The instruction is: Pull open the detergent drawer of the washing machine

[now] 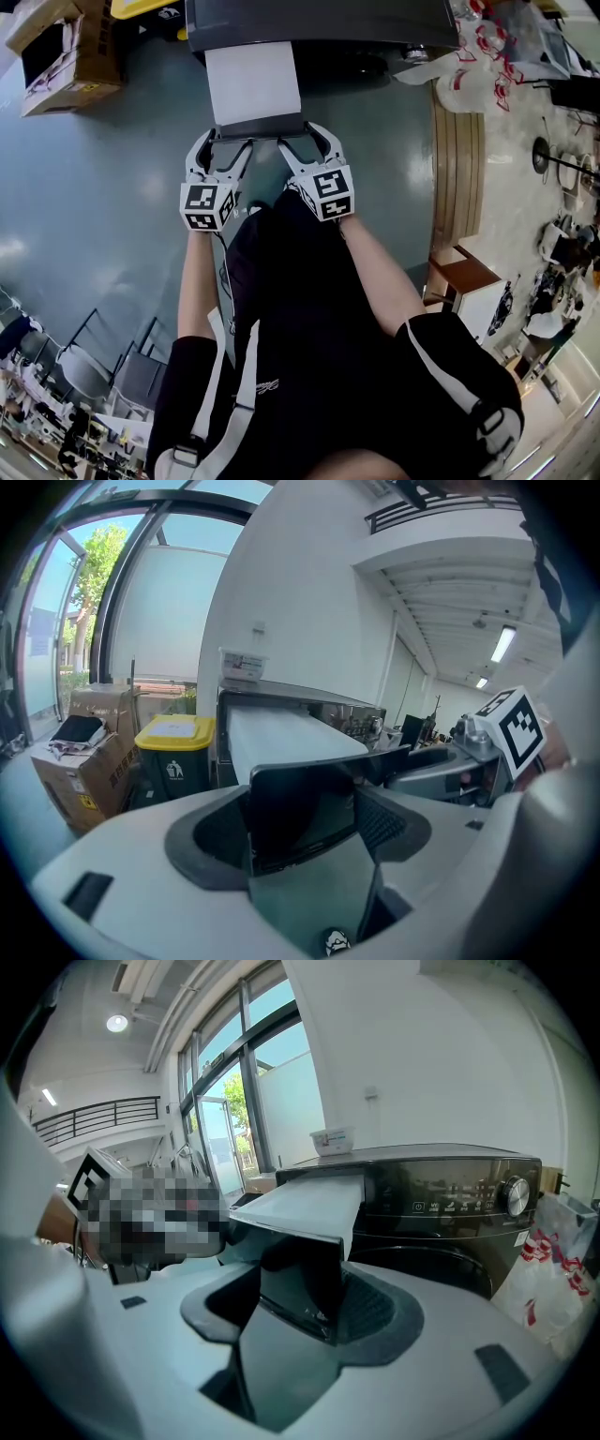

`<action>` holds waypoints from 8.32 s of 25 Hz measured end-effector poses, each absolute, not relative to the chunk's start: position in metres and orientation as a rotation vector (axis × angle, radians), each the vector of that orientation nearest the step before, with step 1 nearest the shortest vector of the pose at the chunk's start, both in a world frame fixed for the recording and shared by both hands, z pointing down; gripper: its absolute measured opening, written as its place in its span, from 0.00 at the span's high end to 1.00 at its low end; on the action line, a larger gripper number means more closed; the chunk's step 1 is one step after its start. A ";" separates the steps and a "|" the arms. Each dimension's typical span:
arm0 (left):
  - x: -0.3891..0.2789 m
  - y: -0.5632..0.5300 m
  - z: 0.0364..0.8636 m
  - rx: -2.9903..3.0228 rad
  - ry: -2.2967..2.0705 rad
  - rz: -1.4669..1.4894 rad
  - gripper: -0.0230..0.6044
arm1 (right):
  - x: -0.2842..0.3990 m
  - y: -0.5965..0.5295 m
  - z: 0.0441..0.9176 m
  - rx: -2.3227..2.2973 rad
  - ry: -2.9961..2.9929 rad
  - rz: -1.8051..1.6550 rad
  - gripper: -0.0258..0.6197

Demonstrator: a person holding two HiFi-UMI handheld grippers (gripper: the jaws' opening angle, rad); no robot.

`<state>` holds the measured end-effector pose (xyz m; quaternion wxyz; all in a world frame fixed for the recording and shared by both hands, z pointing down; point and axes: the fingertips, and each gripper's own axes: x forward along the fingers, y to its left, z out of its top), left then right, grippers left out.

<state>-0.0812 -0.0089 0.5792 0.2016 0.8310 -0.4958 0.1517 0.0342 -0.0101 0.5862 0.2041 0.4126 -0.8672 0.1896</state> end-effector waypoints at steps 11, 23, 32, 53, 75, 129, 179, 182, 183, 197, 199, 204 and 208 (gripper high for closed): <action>-0.079 0.002 0.581 2.319 -1.385 0.410 0.43 | 0.036 0.000 0.588 1.151 -2.414 0.524 0.55; -0.077 0.016 0.581 2.318 -1.380 0.392 0.43 | 0.039 0.014 0.590 1.151 -2.408 0.520 0.55; -0.074 0.031 0.586 2.312 -1.368 0.392 0.43 | 0.041 0.029 0.596 1.152 -2.392 0.532 0.54; -0.072 0.050 0.585 2.314 -1.351 0.372 0.43 | 0.042 0.048 0.596 1.176 -2.383 0.515 0.53; -0.085 0.060 0.598 2.251 -1.439 0.387 0.43 | 0.057 0.053 0.612 1.179 -2.355 0.491 0.50; -0.051 0.071 0.284 2.369 -1.597 -0.005 0.93 | 0.014 0.052 0.290 1.177 -2.496 0.118 0.95; -0.011 0.060 0.173 2.535 -1.850 -0.130 0.93 | 0.080 0.031 0.194 1.339 -2.681 -0.050 0.95; -0.009 0.061 0.171 2.535 -1.844 -0.117 0.93 | 0.081 0.032 0.192 1.341 -2.683 -0.061 0.95; -0.008 0.062 0.172 2.534 -1.839 -0.119 0.93 | 0.082 0.033 0.192 1.338 -2.684 -0.063 0.95; 0.000 0.069 0.167 2.559 -1.818 -0.145 0.93 | 0.087 0.039 0.189 1.331 -2.681 -0.090 0.95; 0.001 0.070 0.167 2.558 -1.819 -0.142 0.93 | 0.089 0.040 0.189 1.332 -2.683 -0.089 0.95; 0.002 0.069 0.166 2.547 -1.819 -0.133 0.93 | 0.092 0.041 0.188 1.329 -2.686 -0.089 0.95; 0.004 0.069 0.167 2.543 -1.818 -0.144 0.93 | 0.095 0.040 0.189 1.330 -2.684 -0.092 0.95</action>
